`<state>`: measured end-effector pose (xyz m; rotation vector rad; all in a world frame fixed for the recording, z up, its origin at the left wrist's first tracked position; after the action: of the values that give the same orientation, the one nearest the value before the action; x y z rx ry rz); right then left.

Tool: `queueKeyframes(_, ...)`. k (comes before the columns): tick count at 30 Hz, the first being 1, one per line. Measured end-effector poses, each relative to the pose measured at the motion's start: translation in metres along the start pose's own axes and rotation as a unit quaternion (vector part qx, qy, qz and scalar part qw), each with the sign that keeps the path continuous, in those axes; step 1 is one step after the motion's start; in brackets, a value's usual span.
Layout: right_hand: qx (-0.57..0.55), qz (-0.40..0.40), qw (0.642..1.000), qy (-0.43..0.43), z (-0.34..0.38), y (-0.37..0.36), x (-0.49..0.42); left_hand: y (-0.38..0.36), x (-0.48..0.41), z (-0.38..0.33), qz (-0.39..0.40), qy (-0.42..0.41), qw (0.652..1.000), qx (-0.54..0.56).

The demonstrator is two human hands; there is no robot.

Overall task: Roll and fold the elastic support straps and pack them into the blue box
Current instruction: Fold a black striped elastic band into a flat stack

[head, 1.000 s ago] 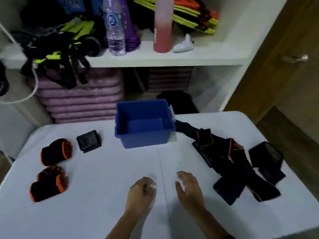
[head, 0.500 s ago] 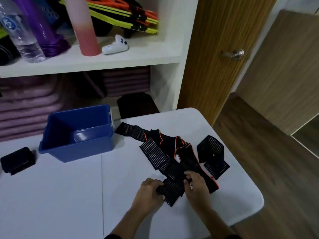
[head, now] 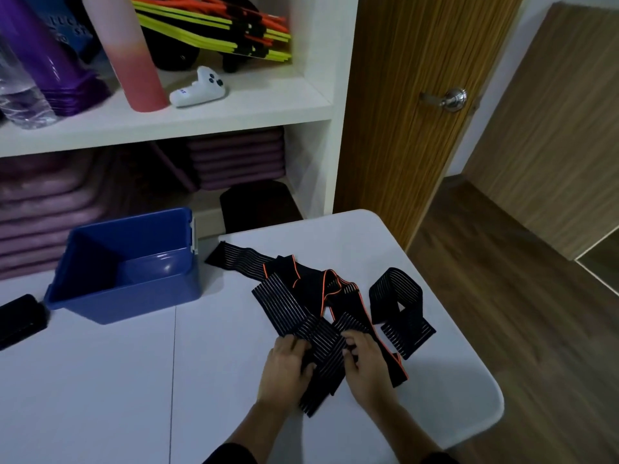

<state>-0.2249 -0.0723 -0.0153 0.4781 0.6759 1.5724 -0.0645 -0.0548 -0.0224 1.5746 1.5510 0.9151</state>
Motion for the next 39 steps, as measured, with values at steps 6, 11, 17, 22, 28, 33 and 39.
queueKeyframes(6, -0.021, 0.011, 1.0, -0.019, -0.011, 0.0, 0.0, -0.015, -0.027, -0.01, 0.094, 0.022, 0.995, -0.03)
queueKeyframes(11, -0.013, 0.036, 0.999, -0.039, -0.016, 0.001, 0.002, -0.021, -0.036, -0.007, 0.102, 0.012, 0.993, -0.067)
queueKeyframes(17, -0.022, 0.127, 0.991, -0.048, -0.013, -0.007, 0.004, 0.012, -0.043, 0.011, 0.055, 0.109, 0.981, 0.15)
queueKeyframes(22, 0.078, 0.246, 0.964, 0.055, 0.003, -0.032, 0.017, 0.058, -0.039, 0.038, -0.039, 0.167, 0.966, 0.194)
queueKeyframes(28, 0.103, 0.207, 0.969, 0.089, 0.004, -0.043, 0.015, 0.097, -0.024, 0.053, -0.107, 0.183, 0.959, 0.19)
queueKeyframes(33, -0.117, 0.22, 0.967, -0.06, 0.014, -0.02, -0.01, 0.104, -0.013, 0.056, -0.114, 0.189, 0.957, 0.189)
queueKeyframes(39, -0.056, 0.177, 0.977, -0.109, -0.007, -0.011, -0.025, 0.101, -0.006, 0.055, -0.104, 0.191, 0.953, 0.209)
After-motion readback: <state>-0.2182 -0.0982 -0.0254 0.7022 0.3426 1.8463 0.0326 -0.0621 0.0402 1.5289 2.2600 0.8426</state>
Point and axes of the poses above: each hand's wrist, its own x-axis away from the middle knuckle, its own y-axis out of the back of the hand, z = x × y, the point moved 4 cm from there along -x, towards the middle knuckle, and after that the axes turned 1 degree about z, right-handed, at the moved point
